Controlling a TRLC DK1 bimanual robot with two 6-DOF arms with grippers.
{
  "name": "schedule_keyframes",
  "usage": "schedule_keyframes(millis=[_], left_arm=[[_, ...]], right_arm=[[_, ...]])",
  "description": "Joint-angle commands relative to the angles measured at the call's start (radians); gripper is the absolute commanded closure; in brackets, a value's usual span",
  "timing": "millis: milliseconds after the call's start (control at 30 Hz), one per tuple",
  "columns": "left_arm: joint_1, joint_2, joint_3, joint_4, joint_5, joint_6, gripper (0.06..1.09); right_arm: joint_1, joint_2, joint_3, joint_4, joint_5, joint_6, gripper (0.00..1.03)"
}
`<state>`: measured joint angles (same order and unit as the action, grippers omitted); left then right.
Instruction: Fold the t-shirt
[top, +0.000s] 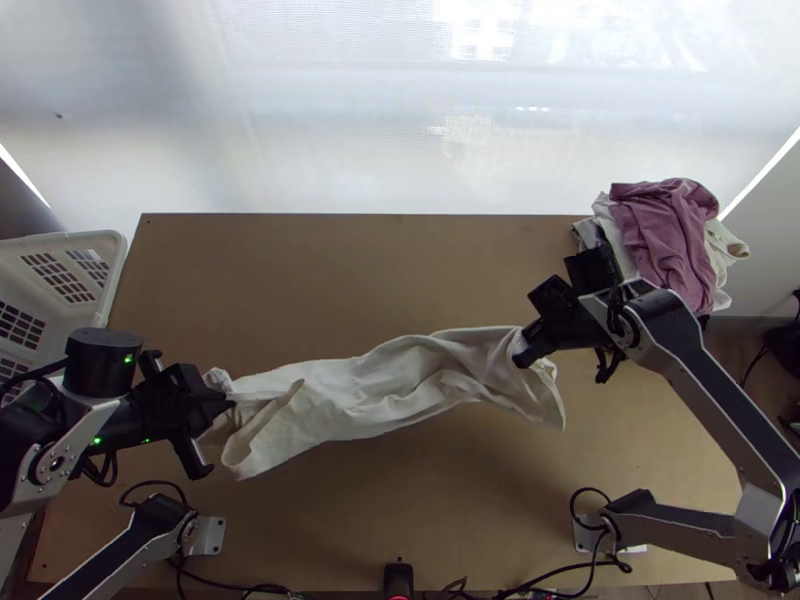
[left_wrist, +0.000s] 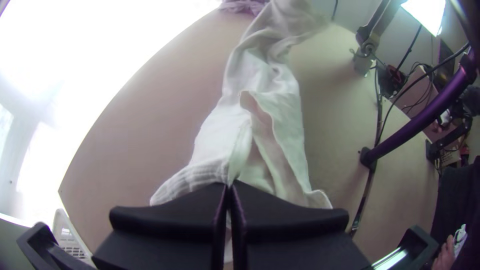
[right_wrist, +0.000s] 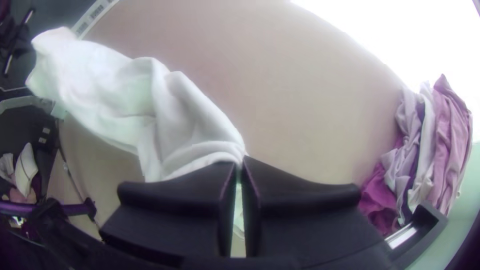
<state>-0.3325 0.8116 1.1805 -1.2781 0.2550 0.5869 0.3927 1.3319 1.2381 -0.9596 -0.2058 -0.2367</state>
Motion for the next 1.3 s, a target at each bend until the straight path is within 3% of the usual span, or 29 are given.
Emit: schedule_keyframes(millis=[0, 267, 667, 700, 733, 767, 800, 867, 1133, 1267], left_arm=[[-0.237, 0.051, 0.094, -0.01, 0.038, -0.168, 1.05], [-0.573, 0.209, 0.018, 0.315, 0.001, -0.421, 1.04], [-0.691, 0.425, 0.047, 0.556, 0.0, -0.426, 1.01], [-0.698, 0.439, 0.05, 0.571, 0.0, -0.426, 0.9], [-0.705, 0.449, 0.054, 0.583, -0.003, -0.426, 0.62], [-0.712, 0.462, 0.061, 0.588, -0.007, -0.424, 0.23], [-0.714, 0.474, 0.068, 0.588, -0.011, -0.423, 0.1], [-0.714, 0.477, 0.084, 0.588, -0.026, -0.42, 0.1], [-0.616, 0.437, 0.265, 0.49, -0.037, -0.415, 0.1], [-0.415, 0.396, 0.232, 0.436, -0.034, -0.3, 0.11]], right_arm=[[-0.091, 0.124, 0.106, 0.202, 0.025, 0.046, 1.0], [0.012, 0.286, 0.225, 0.312, 0.025, 0.126, 1.0], [0.141, 0.397, 0.277, 0.358, 0.025, 0.18, 0.99], [0.147, 0.412, 0.29, 0.358, 0.025, 0.189, 0.87], [0.153, 0.424, 0.302, 0.358, 0.025, 0.195, 0.67], [0.161, 0.434, 0.314, 0.351, 0.025, 0.198, 0.48], [0.164, 0.44, 0.324, 0.343, 0.025, 0.198, 0.37], [0.167, 0.441, 0.331, 0.325, 0.025, 0.2, 0.02], [0.161, 0.366, 0.293, 0.22, 0.023, 0.189, 0.04], [0.176, 0.291, 0.259, 0.114, 0.019, 0.169, 0.04]])
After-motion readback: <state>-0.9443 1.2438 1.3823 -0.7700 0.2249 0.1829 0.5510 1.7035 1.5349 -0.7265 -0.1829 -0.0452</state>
